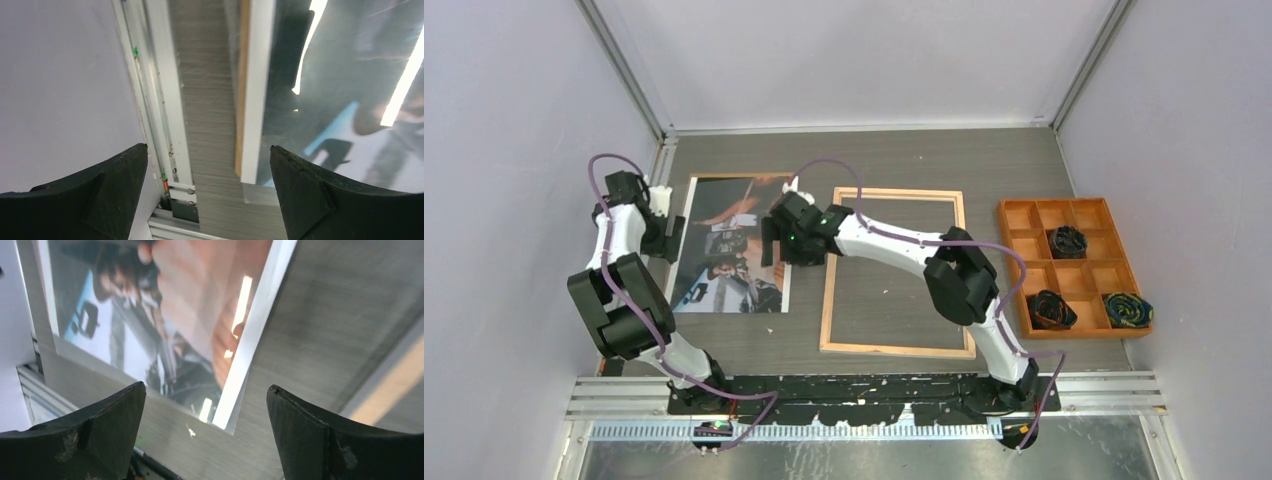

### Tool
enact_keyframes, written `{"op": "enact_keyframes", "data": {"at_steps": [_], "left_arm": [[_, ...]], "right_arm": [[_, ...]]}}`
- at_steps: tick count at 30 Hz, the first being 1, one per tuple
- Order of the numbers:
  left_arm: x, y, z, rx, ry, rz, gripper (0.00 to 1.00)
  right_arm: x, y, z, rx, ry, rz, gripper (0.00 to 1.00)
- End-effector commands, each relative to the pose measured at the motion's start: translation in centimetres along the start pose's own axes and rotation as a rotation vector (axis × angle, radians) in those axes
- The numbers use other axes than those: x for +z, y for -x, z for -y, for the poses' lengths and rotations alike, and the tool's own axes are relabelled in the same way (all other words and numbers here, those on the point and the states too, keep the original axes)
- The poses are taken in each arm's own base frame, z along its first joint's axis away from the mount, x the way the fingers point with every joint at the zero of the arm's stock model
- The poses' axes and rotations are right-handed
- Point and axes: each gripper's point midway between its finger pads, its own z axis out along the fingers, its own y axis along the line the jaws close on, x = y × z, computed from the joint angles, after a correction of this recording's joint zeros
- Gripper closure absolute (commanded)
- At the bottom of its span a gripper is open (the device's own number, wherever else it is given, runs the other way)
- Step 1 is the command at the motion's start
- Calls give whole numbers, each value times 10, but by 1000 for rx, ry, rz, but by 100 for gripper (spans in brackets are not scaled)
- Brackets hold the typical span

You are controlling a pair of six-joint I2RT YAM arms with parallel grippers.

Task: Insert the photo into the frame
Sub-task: Pick up the photo frame item at the center of the board.

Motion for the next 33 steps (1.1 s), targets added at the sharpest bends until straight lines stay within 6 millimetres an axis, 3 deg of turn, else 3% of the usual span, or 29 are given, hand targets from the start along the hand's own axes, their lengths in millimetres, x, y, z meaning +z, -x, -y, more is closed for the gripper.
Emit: {"op": "enact_keyframes", "data": {"at_steps": [1, 16, 27, 33], "left_arm": [[10, -6, -31, 13, 81, 22, 8], [63, -53, -3, 108, 18, -70, 17], [71, -69, 12, 148, -38, -102, 18], [73, -74, 19, 171, -64, -110, 18]], "right_arm": [[0, -24, -29, 107, 120, -80, 7], [6, -91, -11, 177, 53, -255, 19], [26, -108, -14, 263, 102, -299, 19], [20, -98, -27, 301, 179, -263, 23]]}}
